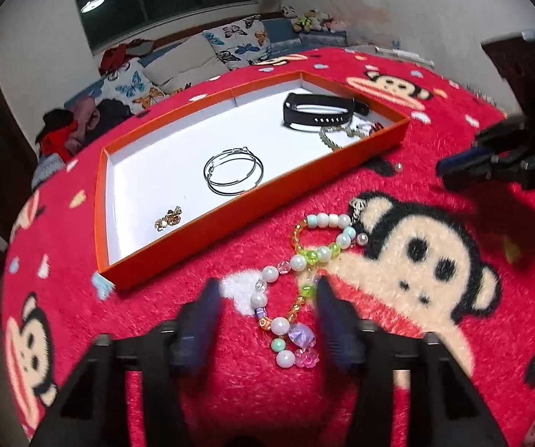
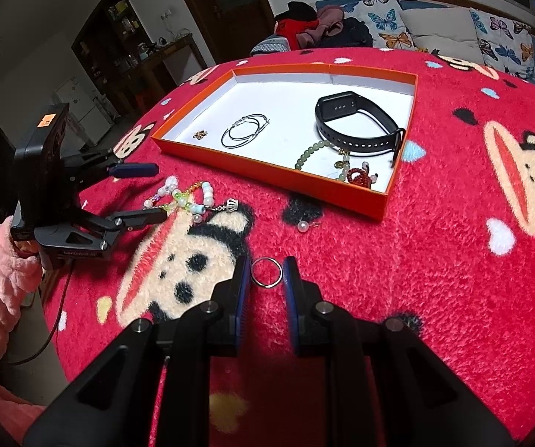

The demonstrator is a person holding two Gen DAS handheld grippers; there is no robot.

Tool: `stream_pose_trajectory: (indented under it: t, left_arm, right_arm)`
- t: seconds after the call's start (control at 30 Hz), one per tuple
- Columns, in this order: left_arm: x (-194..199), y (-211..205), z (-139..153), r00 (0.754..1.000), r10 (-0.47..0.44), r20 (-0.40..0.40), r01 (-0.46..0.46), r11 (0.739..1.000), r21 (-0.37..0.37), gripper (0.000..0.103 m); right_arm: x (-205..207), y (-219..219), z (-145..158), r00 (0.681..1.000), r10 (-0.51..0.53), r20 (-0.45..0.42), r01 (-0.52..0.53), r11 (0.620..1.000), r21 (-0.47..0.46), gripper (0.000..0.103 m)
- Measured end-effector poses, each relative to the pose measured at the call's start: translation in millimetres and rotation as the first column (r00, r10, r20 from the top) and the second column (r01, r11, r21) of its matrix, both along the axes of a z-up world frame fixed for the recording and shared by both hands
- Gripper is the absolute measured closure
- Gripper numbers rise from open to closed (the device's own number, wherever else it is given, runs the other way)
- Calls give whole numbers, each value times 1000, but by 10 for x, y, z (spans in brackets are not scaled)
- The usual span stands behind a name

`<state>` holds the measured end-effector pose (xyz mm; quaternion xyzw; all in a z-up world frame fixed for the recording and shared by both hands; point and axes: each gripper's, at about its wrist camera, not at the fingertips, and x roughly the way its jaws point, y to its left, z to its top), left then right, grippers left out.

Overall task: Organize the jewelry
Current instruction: 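Close the left gripper on the pastel beaded bracelet and lift it, then carry the beaded bracelet into the tray with the left gripper while the right drops the silver ring there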

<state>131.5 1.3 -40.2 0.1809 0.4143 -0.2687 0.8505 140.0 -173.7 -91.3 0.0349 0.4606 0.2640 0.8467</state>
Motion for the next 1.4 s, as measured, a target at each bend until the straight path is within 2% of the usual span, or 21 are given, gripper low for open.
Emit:
stream_pose_trajectory:
  t: [0.1,0.17,0.27,0.37,0.57,0.67,0.77,0.87,1.03,1.17,1.4]
  left_arm:
    - [39,58,61,1000,10,0,-10,998,-62,63]
    - [48,51,70,1000,-3,9,3,998,-57,67]
    - [43,12,33,999,-36,3,36,999,-32,81]
    - [33,-33,-26,998,-59,13,58,998,4,82]
    - [45,-85,-87,995,-93,29,93,995,25,82]
    - [26,-125,-103,993,-114,45,112,993,32,92]
    - [-34,-177,-113,990,-117,80,113,992,62,93]
    - [-48,-143,-64,993,-84,81,82,996,31,94]
    - [-94,-16,232,995,-12,102,21,996,-88,94]
    - [-123,25,570,990,23,140,-1,988,-155,94]
    - [25,46,1063,974,79,211,-37,980,-195,94]
  right_arm:
    - [11,27,0,1000,7,1,-7,1000,-4,84]
    - [22,38,6,1000,8,1,-8,1000,-7,84]
    - [28,37,3,1000,6,1,-6,1000,-7,84]
    - [38,47,-7,1000,7,-3,-7,1000,-8,84]
    - [60,54,-26,1000,7,-6,-7,1000,-13,84]
    - [60,54,-33,1000,5,-7,-5,1000,-14,84]
    - [54,58,-36,1000,6,-6,-6,1000,-17,84]
    - [51,53,-21,1000,4,-1,-4,1000,-16,84]
    - [-28,46,98,999,13,39,-13,1000,-22,84]
    - [-60,37,232,997,18,81,-15,999,-33,84]
    - [63,39,487,989,14,147,-10,1000,-25,84]
